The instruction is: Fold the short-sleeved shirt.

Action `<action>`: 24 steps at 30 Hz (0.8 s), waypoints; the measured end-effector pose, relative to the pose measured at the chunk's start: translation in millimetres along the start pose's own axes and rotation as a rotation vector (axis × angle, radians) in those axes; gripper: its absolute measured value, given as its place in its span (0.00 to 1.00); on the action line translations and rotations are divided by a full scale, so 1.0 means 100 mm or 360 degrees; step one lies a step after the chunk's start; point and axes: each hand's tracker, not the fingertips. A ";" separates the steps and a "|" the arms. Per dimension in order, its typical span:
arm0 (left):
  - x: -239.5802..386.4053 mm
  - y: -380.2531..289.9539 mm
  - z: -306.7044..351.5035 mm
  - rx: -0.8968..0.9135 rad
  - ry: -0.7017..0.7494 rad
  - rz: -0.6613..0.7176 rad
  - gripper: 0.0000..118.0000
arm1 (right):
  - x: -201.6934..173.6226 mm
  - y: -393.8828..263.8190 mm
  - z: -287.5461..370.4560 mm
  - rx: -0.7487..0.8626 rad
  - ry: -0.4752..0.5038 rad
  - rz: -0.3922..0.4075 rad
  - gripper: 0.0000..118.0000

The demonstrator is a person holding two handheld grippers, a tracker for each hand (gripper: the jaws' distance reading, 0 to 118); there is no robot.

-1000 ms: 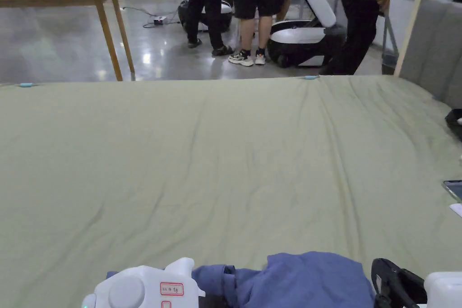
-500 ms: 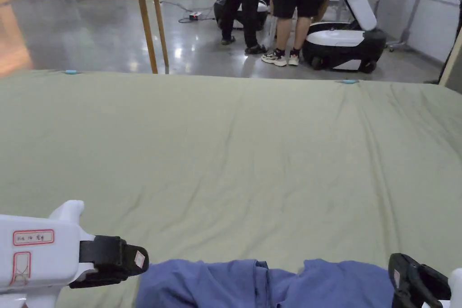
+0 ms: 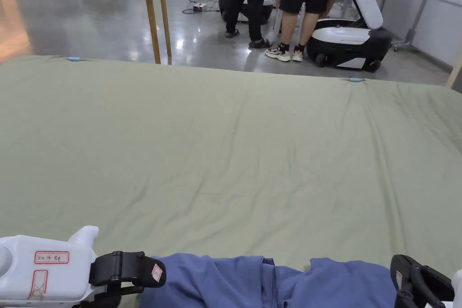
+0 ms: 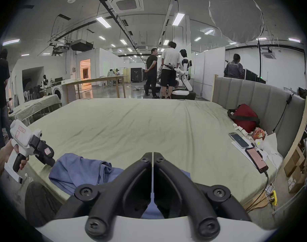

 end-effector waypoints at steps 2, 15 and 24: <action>-0.07 0.02 -0.11 0.0000 -0.0112 0.0070 0.95 | 0.00 0.00 0.00 -0.0001 -0.0001 -0.0002 0.02; 0.07 -0.02 -0.43 -0.0112 -0.0147 0.0063 0.11 | 0.14 -0.03 0.07 -0.0009 -0.0052 -0.0040 0.02; 0.13 0.03 0.39 0.0083 0.0046 0.0008 0.10 | 0.18 0.09 0.12 0.0077 -0.0032 -0.0048 0.02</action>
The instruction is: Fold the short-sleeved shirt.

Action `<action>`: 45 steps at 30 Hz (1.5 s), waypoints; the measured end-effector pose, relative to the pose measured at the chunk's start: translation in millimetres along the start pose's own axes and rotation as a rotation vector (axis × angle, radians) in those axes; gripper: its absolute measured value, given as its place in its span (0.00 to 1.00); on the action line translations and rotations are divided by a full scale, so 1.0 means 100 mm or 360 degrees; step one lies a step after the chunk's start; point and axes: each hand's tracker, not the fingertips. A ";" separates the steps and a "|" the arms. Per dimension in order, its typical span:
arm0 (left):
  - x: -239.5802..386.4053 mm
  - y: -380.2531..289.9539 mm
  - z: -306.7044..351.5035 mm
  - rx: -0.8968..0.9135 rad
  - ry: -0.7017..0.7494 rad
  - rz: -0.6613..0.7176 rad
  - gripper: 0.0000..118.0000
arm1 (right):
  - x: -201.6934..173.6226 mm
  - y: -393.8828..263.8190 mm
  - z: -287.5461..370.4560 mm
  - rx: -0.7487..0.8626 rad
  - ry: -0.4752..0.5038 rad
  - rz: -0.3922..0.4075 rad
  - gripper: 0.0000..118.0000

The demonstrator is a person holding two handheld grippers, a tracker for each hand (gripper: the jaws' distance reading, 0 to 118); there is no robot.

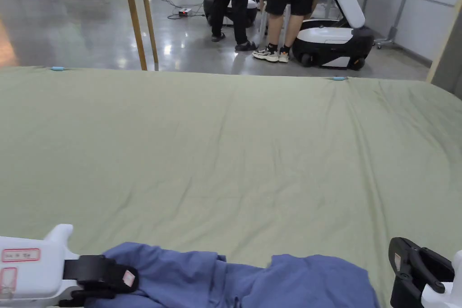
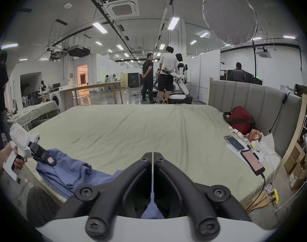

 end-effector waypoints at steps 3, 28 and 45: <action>0.02 0.02 0.45 0.0104 0.0144 -0.0022 0.10 | 0.00 0.01 -0.02 0.0018 0.0021 -0.0006 0.02; 2.09 -0.48 -1.68 -0.0305 0.0386 -0.0567 0.99 | 0.37 -0.18 0.12 -0.0013 -0.0042 -0.0140 0.02; 1.27 -0.37 -1.32 -0.0186 0.0046 -0.0275 0.00 | 0.39 -0.27 -0.04 -0.0100 -0.0043 -0.0176 0.02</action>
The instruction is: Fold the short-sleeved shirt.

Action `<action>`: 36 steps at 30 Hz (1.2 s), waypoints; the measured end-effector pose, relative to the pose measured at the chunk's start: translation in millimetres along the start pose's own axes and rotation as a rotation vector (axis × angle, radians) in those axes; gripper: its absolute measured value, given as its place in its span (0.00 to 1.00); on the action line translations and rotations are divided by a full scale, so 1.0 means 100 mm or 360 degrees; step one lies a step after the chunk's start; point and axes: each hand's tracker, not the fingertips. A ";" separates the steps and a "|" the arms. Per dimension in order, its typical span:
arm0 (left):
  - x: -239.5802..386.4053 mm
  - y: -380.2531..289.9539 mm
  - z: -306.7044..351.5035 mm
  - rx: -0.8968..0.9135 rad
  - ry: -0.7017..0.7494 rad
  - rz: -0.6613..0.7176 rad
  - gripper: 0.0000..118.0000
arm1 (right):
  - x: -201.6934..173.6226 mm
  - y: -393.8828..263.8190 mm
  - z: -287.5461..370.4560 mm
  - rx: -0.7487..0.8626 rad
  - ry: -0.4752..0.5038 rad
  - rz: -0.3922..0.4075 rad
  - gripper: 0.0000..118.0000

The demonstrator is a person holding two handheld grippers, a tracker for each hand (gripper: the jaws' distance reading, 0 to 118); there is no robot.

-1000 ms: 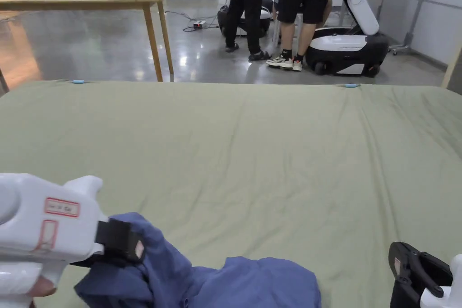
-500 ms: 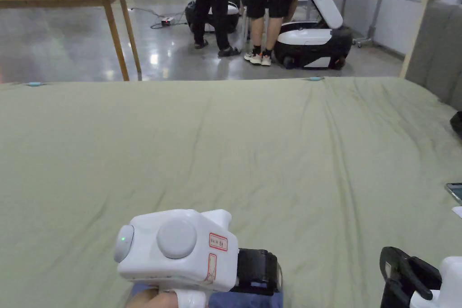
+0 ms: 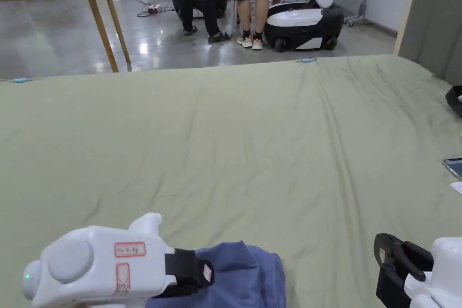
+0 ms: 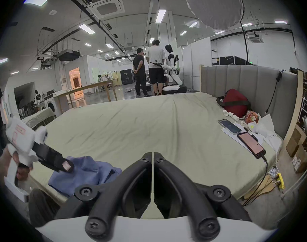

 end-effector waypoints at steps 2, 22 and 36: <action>-0.07 -0.10 -0.34 -0.0099 -0.0186 0.0079 0.00 | -0.02 -0.01 -0.01 -0.0016 0.0010 0.0006 0.02; -0.39 -0.04 0.94 0.0253 0.0089 -0.0072 0.00 | -0.72 -0.45 -1.50 -0.0940 0.1495 -0.0706 0.02; -1.31 0.06 0.50 0.0011 -0.0465 0.0236 0.98 | -0.28 -1.02 -2.02 -0.1210 0.1759 -0.1165 0.02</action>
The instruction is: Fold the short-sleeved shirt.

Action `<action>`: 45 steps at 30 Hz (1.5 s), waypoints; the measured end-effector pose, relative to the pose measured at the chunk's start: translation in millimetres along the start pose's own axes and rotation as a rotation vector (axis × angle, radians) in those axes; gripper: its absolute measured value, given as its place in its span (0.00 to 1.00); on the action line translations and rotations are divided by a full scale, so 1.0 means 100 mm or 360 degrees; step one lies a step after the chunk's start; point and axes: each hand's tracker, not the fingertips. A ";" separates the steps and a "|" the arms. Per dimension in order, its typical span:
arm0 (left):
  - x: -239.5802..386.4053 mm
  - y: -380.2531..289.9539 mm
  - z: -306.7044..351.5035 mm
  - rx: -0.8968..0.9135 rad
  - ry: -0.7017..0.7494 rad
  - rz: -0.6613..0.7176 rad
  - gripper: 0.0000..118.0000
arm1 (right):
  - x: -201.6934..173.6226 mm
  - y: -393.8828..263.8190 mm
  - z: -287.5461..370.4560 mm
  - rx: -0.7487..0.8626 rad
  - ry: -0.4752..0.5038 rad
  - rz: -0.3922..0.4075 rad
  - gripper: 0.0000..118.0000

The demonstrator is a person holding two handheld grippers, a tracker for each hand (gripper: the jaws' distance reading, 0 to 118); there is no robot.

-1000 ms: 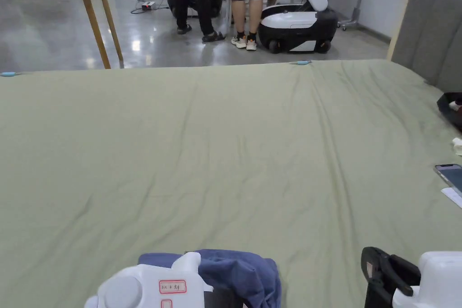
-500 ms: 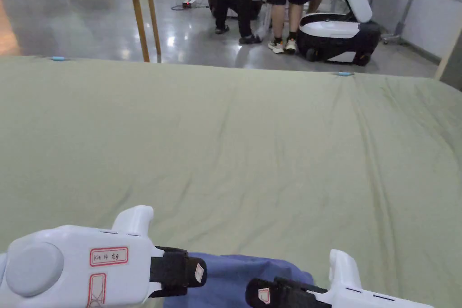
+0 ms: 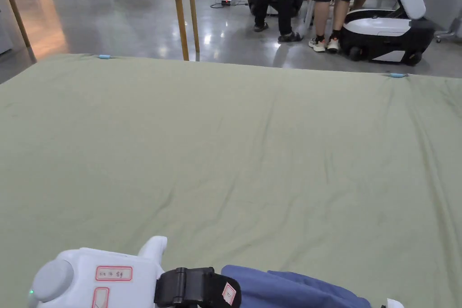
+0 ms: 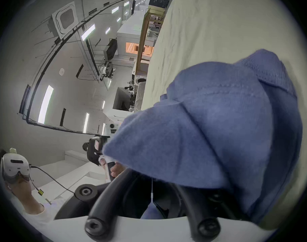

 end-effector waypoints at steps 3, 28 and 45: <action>-0.02 0.04 -0.43 -0.0098 0.0039 -0.0017 0.95 | 0.03 -0.02 0.02 0.0027 0.0042 -0.0038 0.02; -0.38 0.64 1.73 0.0237 0.0533 -0.0023 0.24 | -0.56 -0.20 0.07 0.0123 -0.0135 0.0158 0.02; -1.22 1.16 3.41 0.0523 0.0875 0.0125 0.97 | -0.74 -0.13 0.17 0.0222 -0.0257 0.0195 0.02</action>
